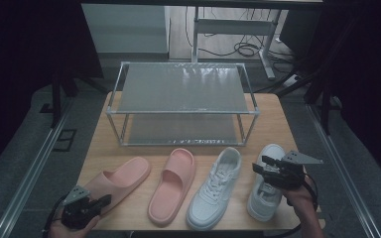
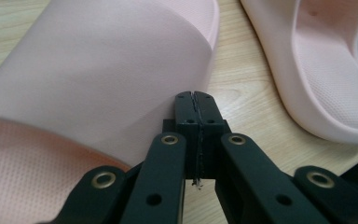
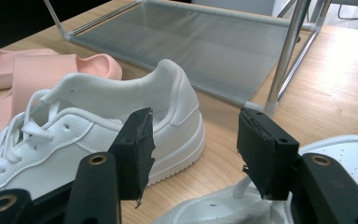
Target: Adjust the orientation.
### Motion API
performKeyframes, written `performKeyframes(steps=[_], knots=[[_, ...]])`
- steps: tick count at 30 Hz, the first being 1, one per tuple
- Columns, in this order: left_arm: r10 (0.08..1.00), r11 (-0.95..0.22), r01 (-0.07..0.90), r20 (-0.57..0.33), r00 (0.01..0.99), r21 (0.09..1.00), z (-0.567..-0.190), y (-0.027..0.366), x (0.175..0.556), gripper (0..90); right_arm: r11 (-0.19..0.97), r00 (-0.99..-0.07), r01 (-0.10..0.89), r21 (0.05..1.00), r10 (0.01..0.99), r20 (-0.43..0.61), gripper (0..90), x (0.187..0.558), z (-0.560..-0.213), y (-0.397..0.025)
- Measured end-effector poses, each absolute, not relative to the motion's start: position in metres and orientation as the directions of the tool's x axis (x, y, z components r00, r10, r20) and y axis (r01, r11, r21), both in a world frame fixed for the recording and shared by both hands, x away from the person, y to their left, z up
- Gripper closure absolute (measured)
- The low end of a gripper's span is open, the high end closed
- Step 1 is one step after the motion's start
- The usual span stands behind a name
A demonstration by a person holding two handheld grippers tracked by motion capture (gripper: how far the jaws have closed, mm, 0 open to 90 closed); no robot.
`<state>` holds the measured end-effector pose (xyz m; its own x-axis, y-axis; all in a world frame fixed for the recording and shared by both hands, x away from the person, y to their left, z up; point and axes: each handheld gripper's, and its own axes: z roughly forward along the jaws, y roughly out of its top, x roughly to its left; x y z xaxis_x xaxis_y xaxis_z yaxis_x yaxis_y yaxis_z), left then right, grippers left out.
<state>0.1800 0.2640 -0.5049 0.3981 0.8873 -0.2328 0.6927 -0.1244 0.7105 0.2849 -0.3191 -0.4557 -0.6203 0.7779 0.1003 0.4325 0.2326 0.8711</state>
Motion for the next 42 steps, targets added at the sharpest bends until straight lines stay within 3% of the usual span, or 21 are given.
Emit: performKeyframes(steps=[26, 42], knots=[[0.916, -0.107, 0.711, -0.209, 0.342, 0.695, -0.503, 0.305, 0.227, 90.0, 0.242, -0.621, 0.435, 0.867, 0.778, 0.094, 46.0, 0.285, -0.457, -0.319], [0.906, -0.116, 0.656, -0.191, 0.378, 0.746, -0.484, 0.285, 0.217, 90.0, 0.235, -0.617, 0.432, 0.871, 0.781, 0.095, 46.0, 0.284, -0.455, -0.321]])
